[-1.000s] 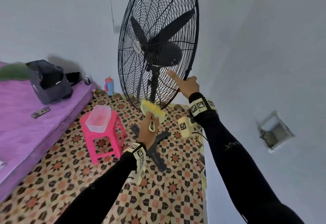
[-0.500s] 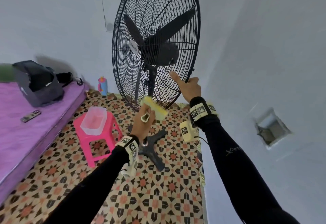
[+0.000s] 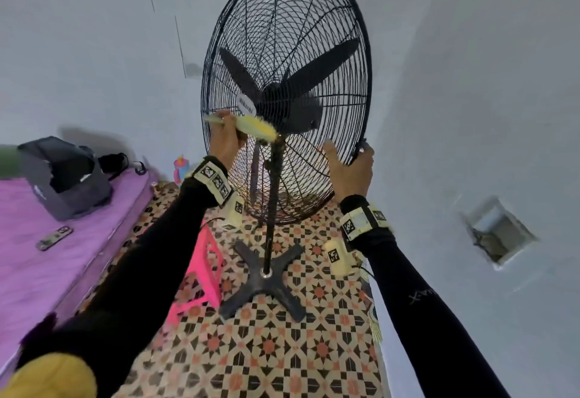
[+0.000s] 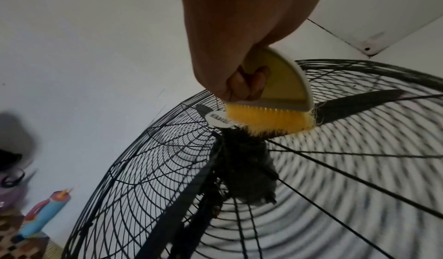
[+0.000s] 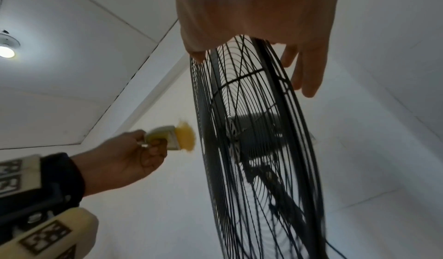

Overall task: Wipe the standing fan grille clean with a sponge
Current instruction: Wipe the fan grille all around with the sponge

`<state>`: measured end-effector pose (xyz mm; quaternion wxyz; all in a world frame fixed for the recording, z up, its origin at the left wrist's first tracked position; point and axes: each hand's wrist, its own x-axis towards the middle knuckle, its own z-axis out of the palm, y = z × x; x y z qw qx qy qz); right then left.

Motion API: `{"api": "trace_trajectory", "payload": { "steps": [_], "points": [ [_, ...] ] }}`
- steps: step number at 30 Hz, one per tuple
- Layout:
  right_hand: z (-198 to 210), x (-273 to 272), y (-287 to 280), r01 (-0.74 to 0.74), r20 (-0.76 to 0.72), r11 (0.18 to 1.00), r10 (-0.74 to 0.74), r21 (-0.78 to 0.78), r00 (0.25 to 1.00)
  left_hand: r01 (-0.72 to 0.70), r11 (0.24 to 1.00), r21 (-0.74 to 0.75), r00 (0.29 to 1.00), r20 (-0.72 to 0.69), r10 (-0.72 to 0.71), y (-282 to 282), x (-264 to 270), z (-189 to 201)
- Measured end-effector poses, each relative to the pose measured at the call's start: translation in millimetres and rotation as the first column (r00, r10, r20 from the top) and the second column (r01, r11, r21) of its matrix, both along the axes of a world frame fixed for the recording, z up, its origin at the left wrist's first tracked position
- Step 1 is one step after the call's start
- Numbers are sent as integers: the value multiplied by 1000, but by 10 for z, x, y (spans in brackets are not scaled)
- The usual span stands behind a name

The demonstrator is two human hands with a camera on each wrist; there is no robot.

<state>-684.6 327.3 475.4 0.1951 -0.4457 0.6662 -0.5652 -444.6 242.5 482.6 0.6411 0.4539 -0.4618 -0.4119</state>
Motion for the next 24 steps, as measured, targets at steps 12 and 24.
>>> {"api": "trace_trajectory", "payload": {
  "steps": [12, 24],
  "points": [
    [61, -33, -280, 213, 231, 974, -189, -83, 954, 314, 947, 69, 927, 191, -322, -431, -3, -1],
    [111, -11, -233, 130, 205, 991, -121, -33, 971, 341, 940, -7, 927, 166, -335, -107, -212, 9]
  ]
}}
